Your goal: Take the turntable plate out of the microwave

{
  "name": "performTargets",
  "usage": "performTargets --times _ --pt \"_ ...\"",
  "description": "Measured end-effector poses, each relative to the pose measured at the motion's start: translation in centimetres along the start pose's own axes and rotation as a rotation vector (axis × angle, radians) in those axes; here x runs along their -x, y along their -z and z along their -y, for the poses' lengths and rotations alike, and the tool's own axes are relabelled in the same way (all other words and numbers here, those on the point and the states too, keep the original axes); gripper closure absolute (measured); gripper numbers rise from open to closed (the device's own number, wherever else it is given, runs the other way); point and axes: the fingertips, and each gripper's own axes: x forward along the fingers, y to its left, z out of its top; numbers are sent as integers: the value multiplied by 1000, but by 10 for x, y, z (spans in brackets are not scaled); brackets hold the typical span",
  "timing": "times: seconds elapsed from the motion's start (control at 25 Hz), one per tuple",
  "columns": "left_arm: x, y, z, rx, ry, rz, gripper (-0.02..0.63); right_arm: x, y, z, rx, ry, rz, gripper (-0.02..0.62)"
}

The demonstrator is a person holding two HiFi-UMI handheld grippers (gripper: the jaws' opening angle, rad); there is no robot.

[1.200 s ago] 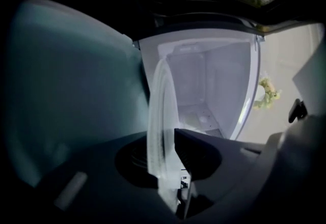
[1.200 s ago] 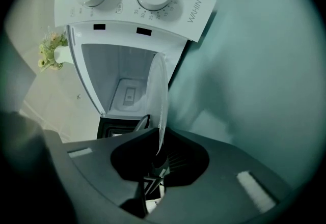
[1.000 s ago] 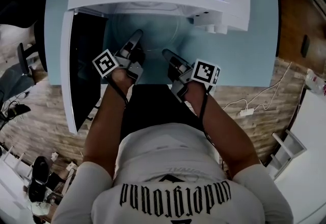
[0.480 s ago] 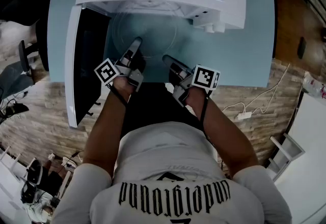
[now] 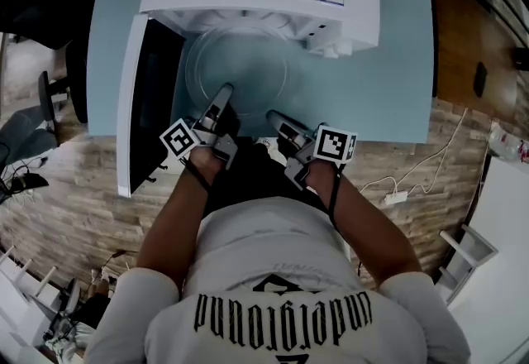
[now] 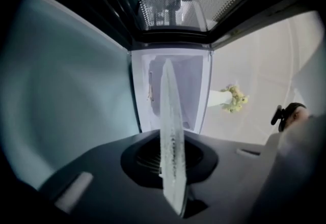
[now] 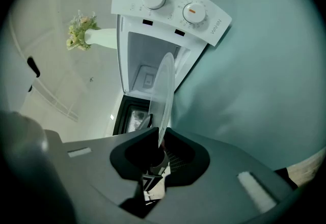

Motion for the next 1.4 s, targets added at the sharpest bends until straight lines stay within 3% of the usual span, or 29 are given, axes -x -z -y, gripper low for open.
performTargets --times 0.92,1.4 --pt "25 29 98 -84 53 -30 529 52 18 -79 88 -102 23 554" --pt "80 38 133 -97 58 -95 529 66 74 -121 141 -110 75 554"
